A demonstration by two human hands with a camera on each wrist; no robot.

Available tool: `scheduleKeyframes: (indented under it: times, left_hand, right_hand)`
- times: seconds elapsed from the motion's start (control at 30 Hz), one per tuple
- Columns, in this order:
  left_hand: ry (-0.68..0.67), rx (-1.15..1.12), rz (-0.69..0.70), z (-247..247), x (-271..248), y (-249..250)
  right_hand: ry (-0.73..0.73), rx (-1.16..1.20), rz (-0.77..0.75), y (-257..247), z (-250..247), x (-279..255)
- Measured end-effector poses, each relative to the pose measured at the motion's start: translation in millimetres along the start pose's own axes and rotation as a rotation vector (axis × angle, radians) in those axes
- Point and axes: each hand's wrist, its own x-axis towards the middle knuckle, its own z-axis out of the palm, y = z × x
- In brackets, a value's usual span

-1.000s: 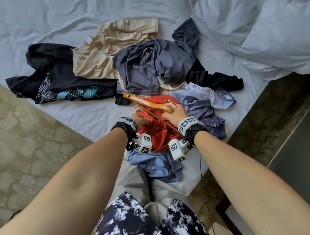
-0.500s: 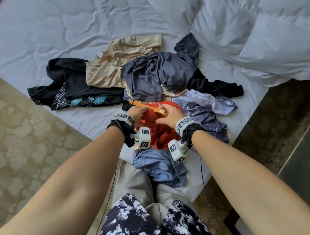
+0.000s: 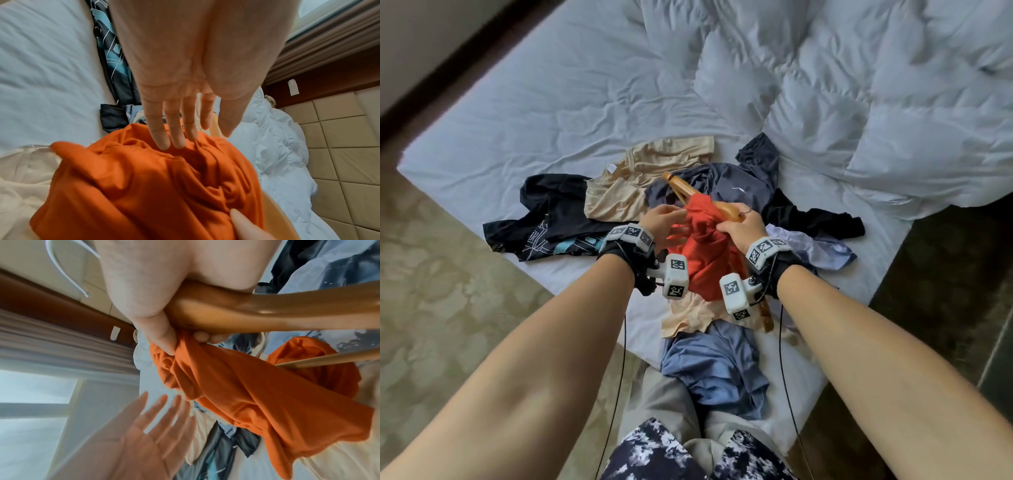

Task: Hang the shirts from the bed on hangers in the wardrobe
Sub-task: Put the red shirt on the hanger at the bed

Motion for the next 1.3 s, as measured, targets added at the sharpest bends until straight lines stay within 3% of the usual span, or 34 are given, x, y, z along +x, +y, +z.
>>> scheduleKeyframes:
  times: [0.27, 0.43, 0.5, 0.57, 0.73, 0.93, 1.3]
  left_hand:
    - [-0.044, 0.115, -0.077, 19, 2, -2]
    - [-0.013, 0.392, 0.023, 34, 14, 3]
    - [-0.071, 0.457, 0.043, 37, 17, 6]
    - [-0.127, 0.512, 0.022, 42, 18, 7]
    - [-0.058, 0.846, 0.078, 50, 18, 14]
    - [0.015, 0.869, 0.187, 40, 23, 28]
    - [0.055, 0.885, 0.398, 42, -4, 80]
  right_hand:
    - [0.048, 0.188, -0.074, -9, -36, -14]
    - [-0.019, 0.245, -0.067, -14, -57, -22]
    - [-0.017, 0.264, -0.073, -13, -62, -19]
    - [0.000, 0.272, -0.081, -14, -66, -18]
    - [0.108, 0.255, -0.084, -16, -76, -14]
    - [0.311, 0.131, 0.050, -13, -74, -1]
    - [0.321, 0.023, -0.016, -37, -86, -6]
